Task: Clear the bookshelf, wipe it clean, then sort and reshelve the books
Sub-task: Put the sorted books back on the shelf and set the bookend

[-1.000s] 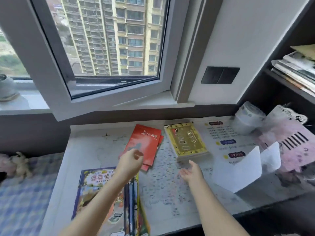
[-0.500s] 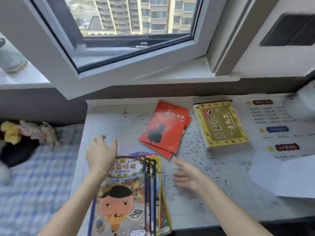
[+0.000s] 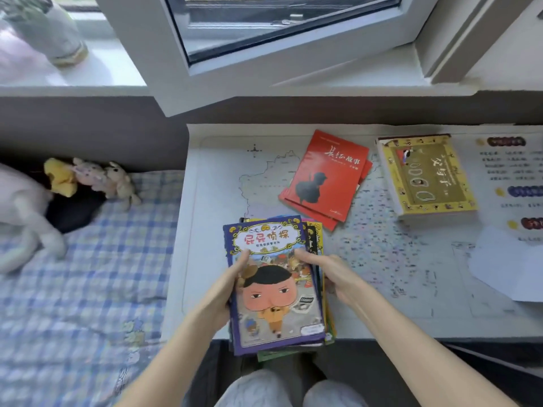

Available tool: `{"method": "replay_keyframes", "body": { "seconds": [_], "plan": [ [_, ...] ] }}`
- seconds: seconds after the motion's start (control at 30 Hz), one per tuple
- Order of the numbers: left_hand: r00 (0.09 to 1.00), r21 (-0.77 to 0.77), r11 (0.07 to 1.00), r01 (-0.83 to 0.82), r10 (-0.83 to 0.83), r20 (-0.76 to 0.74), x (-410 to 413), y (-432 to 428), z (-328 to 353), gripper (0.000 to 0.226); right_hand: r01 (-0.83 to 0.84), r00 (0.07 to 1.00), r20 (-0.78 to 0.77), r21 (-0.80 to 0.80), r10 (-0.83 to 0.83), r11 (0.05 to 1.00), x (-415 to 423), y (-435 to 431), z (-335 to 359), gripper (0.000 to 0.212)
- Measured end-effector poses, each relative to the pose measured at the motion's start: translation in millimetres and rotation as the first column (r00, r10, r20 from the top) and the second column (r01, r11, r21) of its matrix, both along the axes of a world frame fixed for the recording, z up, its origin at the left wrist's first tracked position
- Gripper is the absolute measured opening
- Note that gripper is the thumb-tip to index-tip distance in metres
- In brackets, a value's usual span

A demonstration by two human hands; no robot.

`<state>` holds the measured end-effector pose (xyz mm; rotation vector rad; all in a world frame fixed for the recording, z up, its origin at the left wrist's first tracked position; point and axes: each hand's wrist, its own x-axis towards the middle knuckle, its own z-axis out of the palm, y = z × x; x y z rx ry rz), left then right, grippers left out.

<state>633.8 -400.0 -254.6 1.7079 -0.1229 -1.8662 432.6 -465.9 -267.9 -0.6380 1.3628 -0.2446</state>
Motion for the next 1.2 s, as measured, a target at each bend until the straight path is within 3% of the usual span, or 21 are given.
{"method": "replay_keyframes", "body": {
  "seconds": [0.1,0.17,0.27,0.37,0.43,0.57,0.67,0.83,0.97,1.1,1.2],
  "plan": [
    [0.996,-0.053,0.997,-0.055,0.059,0.067,-16.7,8.4,-6.4,0.057,-0.015,0.999,0.045,0.037,0.013,0.999,2.5,-2.9,0.1,0.053],
    [0.994,-0.069,0.995,-0.074,0.079,0.073,-19.8,10.0,-5.8,0.048,-0.041,0.998,0.058,0.053,0.038,0.998,3.6,-4.0,7.9,0.056],
    [0.998,-0.045,0.997,-0.068,0.069,0.009,-10.8,8.9,1.0,0.016,-0.054,0.997,0.059,0.053,0.051,0.997,2.0,-1.1,9.8,0.057],
    [0.998,-0.049,0.997,-0.056,0.054,-0.036,4.0,6.6,-1.4,0.015,-0.021,0.997,0.069,0.066,0.017,0.998,-3.2,6.7,4.7,0.072],
    [0.999,-0.032,0.999,-0.013,0.012,-0.032,11.9,4.5,-1.9,0.013,-0.008,0.998,0.068,0.070,0.003,0.998,-5.4,12.2,4.0,0.068],
    [0.997,-0.040,0.996,0.077,-0.078,-0.029,18.6,3.7,-3.9,0.052,-0.046,0.999,-0.004,0.011,0.046,0.999,-9.4,21.3,-3.0,0.087],
    [0.989,-0.105,0.984,0.145,-0.146,0.001,17.7,9.0,-2.5,0.077,-0.080,0.996,0.023,-0.059,0.082,0.995,-13.4,28.4,-0.5,0.088],
    [0.981,-0.173,0.965,0.196,-0.193,0.035,11.2,14.3,-0.4,0.071,0.014,0.988,0.153,-0.144,0.008,0.989,-14.3,44.0,-0.3,0.090],
    [0.979,-0.267,0.942,0.202,-0.193,0.062,10.9,14.4,8.7,0.074,0.115,0.985,0.154,-0.227,-0.081,0.967,-11.2,39.1,10.1,0.111],
    [0.975,-0.416,0.882,0.220,-0.208,0.074,19.8,6.6,24.8,0.067,-0.024,0.981,0.165,-0.424,0.104,0.905,-13.3,19.0,43.2,0.099],
    [0.955,-0.514,0.805,0.296,-0.253,0.153,28.5,4.4,33.2,0.068,-0.099,0.968,0.144,-0.534,0.206,0.840,-19.9,13.9,57.3,0.074]
  ]
}}
